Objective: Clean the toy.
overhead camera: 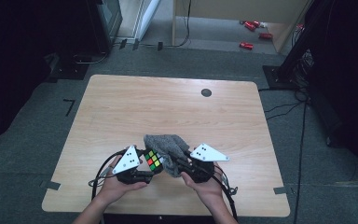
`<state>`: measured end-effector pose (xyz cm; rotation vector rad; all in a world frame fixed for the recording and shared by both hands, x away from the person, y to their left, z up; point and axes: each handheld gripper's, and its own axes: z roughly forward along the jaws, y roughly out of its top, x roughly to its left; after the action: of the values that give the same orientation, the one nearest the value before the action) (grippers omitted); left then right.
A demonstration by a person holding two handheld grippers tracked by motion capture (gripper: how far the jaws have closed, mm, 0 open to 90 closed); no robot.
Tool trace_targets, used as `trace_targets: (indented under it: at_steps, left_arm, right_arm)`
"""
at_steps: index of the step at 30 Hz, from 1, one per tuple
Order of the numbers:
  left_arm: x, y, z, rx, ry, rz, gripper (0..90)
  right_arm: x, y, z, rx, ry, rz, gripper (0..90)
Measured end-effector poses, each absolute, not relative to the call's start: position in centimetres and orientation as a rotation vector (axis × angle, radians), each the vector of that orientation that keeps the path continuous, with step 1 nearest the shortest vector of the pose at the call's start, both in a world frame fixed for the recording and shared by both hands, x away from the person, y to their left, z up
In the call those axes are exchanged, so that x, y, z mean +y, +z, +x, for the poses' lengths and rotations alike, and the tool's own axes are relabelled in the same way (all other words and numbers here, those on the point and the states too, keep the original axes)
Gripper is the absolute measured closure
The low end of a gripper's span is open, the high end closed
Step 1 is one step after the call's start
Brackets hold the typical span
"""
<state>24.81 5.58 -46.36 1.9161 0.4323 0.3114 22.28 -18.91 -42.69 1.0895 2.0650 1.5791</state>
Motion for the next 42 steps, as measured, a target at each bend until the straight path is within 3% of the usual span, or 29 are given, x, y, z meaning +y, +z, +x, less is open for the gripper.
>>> trace_targets:
  at_steps: [42]
  left_arm:
    - [5.7, -46.2, 24.7, 0.426, 0.373, 1.915, 34.4]
  right_arm:
    - [-19.7, -43.3, 22.9, 2.086, 1.586, 1.140, 70.2]
